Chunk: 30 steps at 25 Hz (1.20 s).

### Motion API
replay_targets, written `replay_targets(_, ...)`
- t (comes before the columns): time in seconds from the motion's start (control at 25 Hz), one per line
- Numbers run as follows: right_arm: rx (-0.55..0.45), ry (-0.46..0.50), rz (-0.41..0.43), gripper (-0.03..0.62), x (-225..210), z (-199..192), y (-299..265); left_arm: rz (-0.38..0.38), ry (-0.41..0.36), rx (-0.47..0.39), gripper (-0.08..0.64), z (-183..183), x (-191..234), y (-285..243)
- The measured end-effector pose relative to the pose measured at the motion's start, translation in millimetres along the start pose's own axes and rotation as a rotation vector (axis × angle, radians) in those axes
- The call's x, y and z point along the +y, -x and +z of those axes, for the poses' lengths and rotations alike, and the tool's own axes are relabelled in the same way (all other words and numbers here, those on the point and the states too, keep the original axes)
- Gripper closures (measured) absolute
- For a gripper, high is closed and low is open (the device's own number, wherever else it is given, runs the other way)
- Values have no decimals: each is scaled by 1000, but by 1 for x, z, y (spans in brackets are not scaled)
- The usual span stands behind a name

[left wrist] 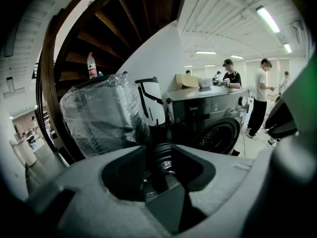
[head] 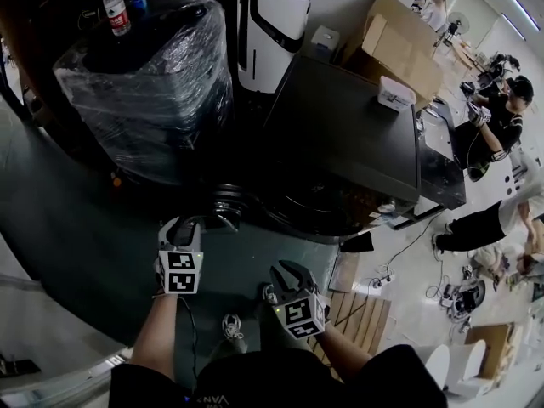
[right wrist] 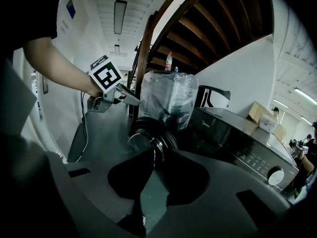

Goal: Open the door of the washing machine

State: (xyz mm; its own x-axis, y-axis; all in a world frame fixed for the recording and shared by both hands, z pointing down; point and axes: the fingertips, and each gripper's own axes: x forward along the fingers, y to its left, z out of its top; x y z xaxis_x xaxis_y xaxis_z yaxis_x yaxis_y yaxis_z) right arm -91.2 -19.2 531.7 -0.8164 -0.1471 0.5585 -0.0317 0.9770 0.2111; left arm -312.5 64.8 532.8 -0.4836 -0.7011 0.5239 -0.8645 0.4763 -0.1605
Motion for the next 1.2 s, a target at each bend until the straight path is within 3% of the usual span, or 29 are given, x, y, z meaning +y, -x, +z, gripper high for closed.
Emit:
replay_targets(0.4, -122, -35, -103, 576, 26, 49, 53, -6, 8, -163, 491, 28, -16, 113)
replay_targets(0.56, -152, -38, -130, 588, 35, 64, 72, -66, 47, -198, 514, 34, -27, 144)
replay_targets(0.72, -161, -50, -142, 588, 42, 74, 87, -106, 25, -244, 528, 42, -37, 173)
replay_targets(1.2, -171, -78, -129, 589, 74, 87, 109, -120, -32, -248, 540, 21, -29, 225)
